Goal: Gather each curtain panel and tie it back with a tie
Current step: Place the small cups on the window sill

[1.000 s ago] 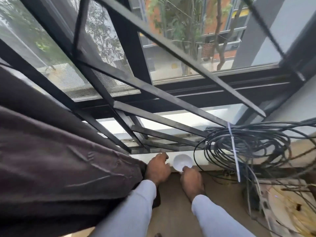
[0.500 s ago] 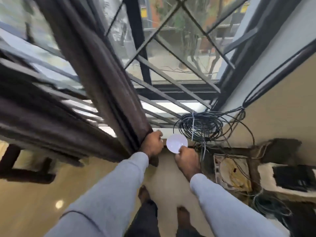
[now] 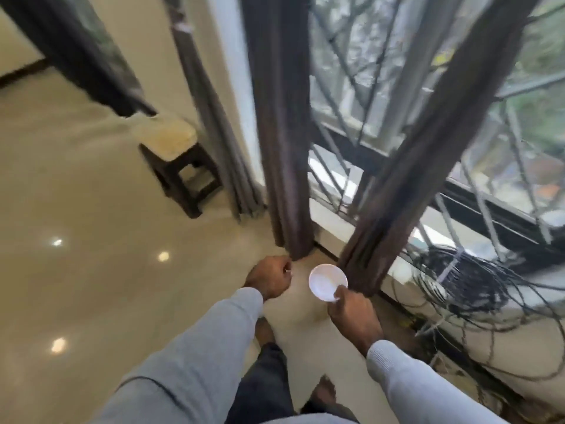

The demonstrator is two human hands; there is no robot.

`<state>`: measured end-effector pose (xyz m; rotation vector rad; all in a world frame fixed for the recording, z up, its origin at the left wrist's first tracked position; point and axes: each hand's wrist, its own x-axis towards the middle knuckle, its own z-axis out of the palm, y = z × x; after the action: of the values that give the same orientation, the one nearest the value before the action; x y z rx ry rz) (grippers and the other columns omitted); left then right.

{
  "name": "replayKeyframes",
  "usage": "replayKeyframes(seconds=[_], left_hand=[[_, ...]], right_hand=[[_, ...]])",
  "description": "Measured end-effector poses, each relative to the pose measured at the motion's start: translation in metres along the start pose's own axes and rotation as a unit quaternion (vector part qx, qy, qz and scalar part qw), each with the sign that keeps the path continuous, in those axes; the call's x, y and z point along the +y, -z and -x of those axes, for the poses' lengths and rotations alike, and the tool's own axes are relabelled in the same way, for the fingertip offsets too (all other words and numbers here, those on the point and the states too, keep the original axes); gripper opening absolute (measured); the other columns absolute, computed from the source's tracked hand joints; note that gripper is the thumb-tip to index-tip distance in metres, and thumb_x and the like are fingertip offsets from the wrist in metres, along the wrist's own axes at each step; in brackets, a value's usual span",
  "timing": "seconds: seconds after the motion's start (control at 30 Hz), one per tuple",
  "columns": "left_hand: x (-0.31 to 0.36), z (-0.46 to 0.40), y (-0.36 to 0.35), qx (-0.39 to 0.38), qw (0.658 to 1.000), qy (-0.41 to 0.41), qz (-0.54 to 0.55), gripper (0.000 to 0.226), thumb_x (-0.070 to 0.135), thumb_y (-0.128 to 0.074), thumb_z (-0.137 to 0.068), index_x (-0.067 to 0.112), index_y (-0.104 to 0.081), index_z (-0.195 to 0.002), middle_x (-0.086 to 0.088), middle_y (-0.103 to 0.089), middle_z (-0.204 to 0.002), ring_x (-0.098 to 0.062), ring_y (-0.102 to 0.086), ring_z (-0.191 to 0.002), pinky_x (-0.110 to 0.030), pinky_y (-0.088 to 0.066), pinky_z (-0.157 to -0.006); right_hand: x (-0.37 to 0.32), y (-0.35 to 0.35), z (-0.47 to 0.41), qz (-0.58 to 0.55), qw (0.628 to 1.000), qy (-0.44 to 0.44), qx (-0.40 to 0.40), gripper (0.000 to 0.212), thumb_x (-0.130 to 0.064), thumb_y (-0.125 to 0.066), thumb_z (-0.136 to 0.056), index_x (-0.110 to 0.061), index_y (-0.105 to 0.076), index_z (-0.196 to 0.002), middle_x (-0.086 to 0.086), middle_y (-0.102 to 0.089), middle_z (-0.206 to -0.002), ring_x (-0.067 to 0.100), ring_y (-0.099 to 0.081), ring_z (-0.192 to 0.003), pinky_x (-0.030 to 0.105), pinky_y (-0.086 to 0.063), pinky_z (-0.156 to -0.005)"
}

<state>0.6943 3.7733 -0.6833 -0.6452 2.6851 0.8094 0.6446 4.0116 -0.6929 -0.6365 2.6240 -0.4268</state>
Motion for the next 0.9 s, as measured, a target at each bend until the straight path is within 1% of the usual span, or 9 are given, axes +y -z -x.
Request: replayKeyframes(seconds=[0.1,0.2,0.27,0.33,0.47,0.6,0.7,0.8,0.9], left_hand=[[-0.065,0.024,0.030,0.053,0.996,0.071,0.027,0.015,0.032,-0.064,-0.096,0.022,-0.071,-0.106,-0.008,-0.077,-0.111,-0.037,-0.069,-0.102,-0.037,-0.055,-0.084],[-0.123,0.039,0.054,0.094,0.985,0.135,0.062,0.016,0.034,-0.065,-0.094,0.023,-0.071,-0.105,-0.007,-0.077,-0.109,-0.037,-0.070,-0.101,-0.036,-0.056,-0.083],[-0.161,0.042,0.071,0.120,0.975,0.168,0.080,0.018,0.035,-0.065,-0.093,0.025,-0.071,-0.108,-0.007,-0.078,-0.108,-0.037,-0.071,-0.101,-0.036,-0.057,-0.084],[-0.196,0.040,0.089,0.149,0.967,0.182,0.094,0.024,0.036,-0.066,-0.094,0.027,-0.069,-0.116,-0.007,-0.079,-0.108,-0.037,-0.071,-0.104,-0.037,-0.058,-0.085],[-0.264,0.024,0.129,0.201,0.954,0.193,0.109,0.040,0.034,-0.069,-0.097,0.020,-0.063,-0.134,-0.008,-0.075,-0.118,-0.033,-0.066,-0.114,-0.038,-0.055,-0.094],[-0.333,0.003,0.183,0.236,0.942,0.208,0.118,0.041,0.030,-0.069,-0.096,0.017,-0.063,-0.135,-0.009,-0.073,-0.120,-0.035,-0.064,-0.116,-0.040,-0.055,-0.096],[-0.369,-0.011,0.224,0.232,0.944,0.204,0.114,0.040,0.028,-0.069,-0.096,0.017,-0.062,-0.134,-0.009,-0.073,-0.119,-0.036,-0.064,-0.116,-0.042,-0.056,-0.095],[-0.402,-0.033,0.265,0.230,0.946,0.208,0.093,0.043,0.031,-0.068,-0.097,0.020,-0.060,-0.138,-0.007,-0.072,-0.123,-0.034,-0.064,-0.118,-0.042,-0.056,-0.097],[-0.436,-0.064,0.300,0.230,0.946,0.211,0.090,0.044,0.032,-0.068,-0.097,0.021,-0.058,-0.139,-0.006,-0.071,-0.122,-0.033,-0.062,-0.119,-0.043,-0.056,-0.096]], right_hand=[[-0.060,-0.010,-0.027,0.017,0.997,0.080,-0.011,0.034,-0.043,-0.060,-0.096,-0.018,-0.062,-0.119,0.012,-0.075,-0.112,0.038,-0.070,-0.103,0.041,-0.055,-0.083],[-0.118,-0.023,-0.055,0.032,0.991,0.130,-0.028,0.037,-0.047,-0.060,-0.096,-0.019,-0.059,-0.121,0.011,-0.076,-0.112,0.037,-0.070,-0.104,0.041,-0.056,-0.086],[-0.161,-0.031,-0.075,0.036,0.987,0.151,-0.034,0.037,-0.049,-0.060,-0.094,-0.022,-0.060,-0.120,0.009,-0.076,-0.112,0.036,-0.071,-0.103,0.041,-0.058,-0.085],[-0.208,-0.034,-0.095,0.029,0.984,0.169,-0.043,0.038,-0.047,-0.063,-0.094,-0.021,-0.062,-0.121,0.008,-0.074,-0.113,0.035,-0.071,-0.105,0.040,-0.056,-0.084],[-0.300,-0.050,-0.147,0.031,0.976,0.210,-0.053,0.039,-0.044,-0.067,-0.093,-0.018,-0.063,-0.123,0.012,-0.074,-0.116,0.036,-0.070,-0.105,0.040,-0.056,-0.086],[-0.389,-0.071,-0.198,0.013,0.975,0.217,-0.048,0.038,-0.045,-0.066,-0.092,-0.021,-0.062,-0.121,0.009,-0.073,-0.117,0.035,-0.069,-0.105,0.039,-0.055,-0.085],[-0.441,-0.075,-0.225,0.000,0.976,0.215,-0.032,0.035,-0.045,-0.065,-0.091,-0.024,-0.062,-0.119,0.006,-0.075,-0.114,0.033,-0.071,-0.101,0.039,-0.057,-0.082],[-0.483,-0.074,-0.251,-0.016,0.974,0.223,-0.027,0.034,-0.041,-0.067,-0.093,-0.022,-0.062,-0.122,0.007,-0.074,-0.118,0.031,-0.071,-0.102,0.041,-0.060,-0.085],[-0.517,-0.075,-0.289,-0.036,0.974,0.221,-0.021,0.034,-0.038,-0.069,-0.094,-0.024,-0.062,-0.124,0.006,-0.071,-0.123,0.028,-0.069,-0.105,0.043,-0.061,-0.089]])
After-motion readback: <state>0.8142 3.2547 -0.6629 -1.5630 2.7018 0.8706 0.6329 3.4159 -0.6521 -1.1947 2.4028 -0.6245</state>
